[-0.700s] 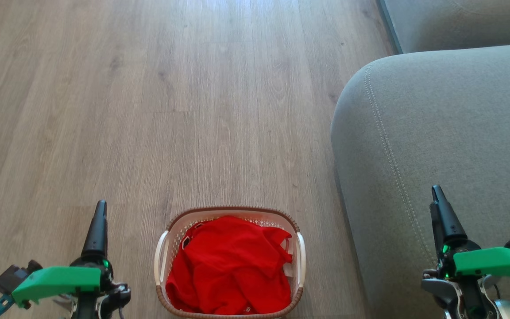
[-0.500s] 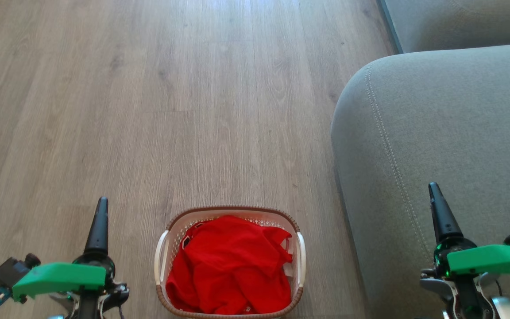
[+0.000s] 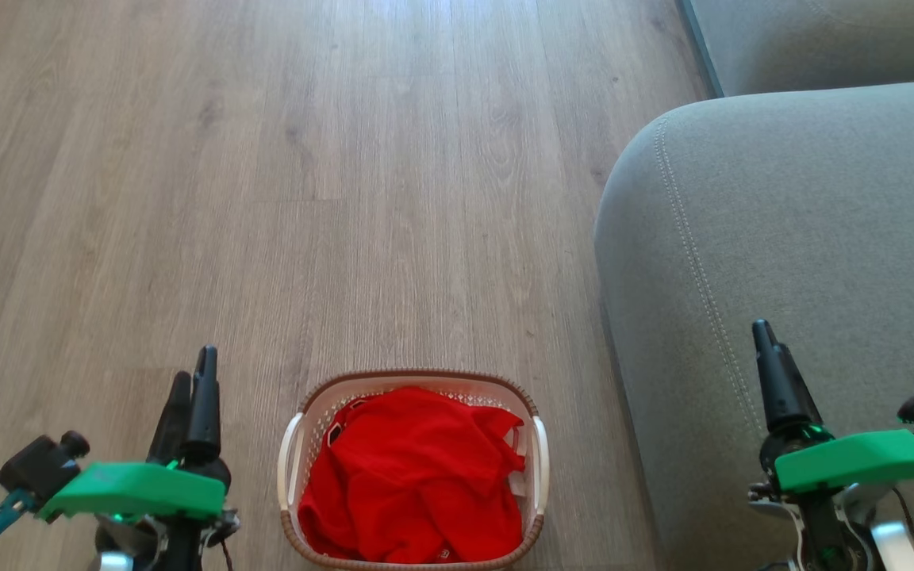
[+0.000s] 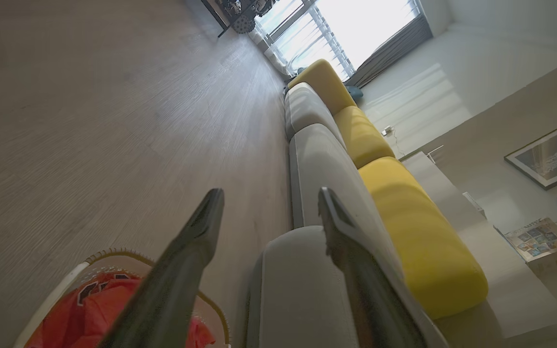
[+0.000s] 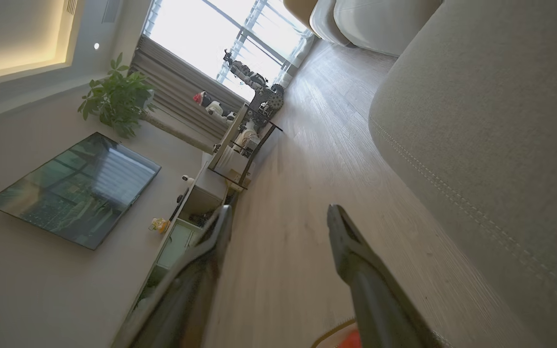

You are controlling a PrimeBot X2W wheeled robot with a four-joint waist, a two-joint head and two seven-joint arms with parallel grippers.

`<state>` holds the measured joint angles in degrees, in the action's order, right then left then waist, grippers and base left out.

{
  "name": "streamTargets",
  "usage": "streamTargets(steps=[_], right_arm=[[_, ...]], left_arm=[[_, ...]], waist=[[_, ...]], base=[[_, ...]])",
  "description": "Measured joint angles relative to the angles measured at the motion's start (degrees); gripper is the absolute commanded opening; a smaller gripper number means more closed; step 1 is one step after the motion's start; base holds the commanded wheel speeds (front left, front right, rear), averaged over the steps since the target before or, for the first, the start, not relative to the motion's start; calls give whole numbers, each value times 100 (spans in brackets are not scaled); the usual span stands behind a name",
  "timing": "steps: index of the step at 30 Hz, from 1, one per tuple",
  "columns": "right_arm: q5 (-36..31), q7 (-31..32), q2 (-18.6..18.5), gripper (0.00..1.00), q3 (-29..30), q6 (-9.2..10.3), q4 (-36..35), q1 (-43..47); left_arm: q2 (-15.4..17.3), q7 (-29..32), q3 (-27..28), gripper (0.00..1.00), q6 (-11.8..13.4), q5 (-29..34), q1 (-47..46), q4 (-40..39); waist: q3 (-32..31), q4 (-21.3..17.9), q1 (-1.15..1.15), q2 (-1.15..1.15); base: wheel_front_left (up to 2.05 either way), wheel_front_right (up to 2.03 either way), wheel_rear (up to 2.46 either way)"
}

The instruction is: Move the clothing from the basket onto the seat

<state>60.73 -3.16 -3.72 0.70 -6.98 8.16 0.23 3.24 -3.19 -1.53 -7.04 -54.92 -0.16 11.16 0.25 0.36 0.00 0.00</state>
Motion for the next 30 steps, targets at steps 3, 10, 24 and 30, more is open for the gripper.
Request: streamTargets(steps=[3,10,24,30], right_arm=[[-293,-53,-3,100,-56,0,-37,2],[-943,-149,-30,100,-151,0,-49,3],[-1902,-358,-38,100,-263,-1,-102,13],[-2293,-463,-38,100,-280,-2,-166,32]], left_arm=[[13,-51,-44,100,8,338,0,-34],[13,-170,-125,100,55,893,0,-56],[13,-371,-168,100,55,1794,0,-148],[13,-457,-198,100,52,2195,0,-167]], waist=[[-3,2,0,0],[-6,14,0,0],[-1,37,0,0],[-1,43,0,0]], base=[[0,0,0],[0,0,0],[0,0,0],[0,0,0]])
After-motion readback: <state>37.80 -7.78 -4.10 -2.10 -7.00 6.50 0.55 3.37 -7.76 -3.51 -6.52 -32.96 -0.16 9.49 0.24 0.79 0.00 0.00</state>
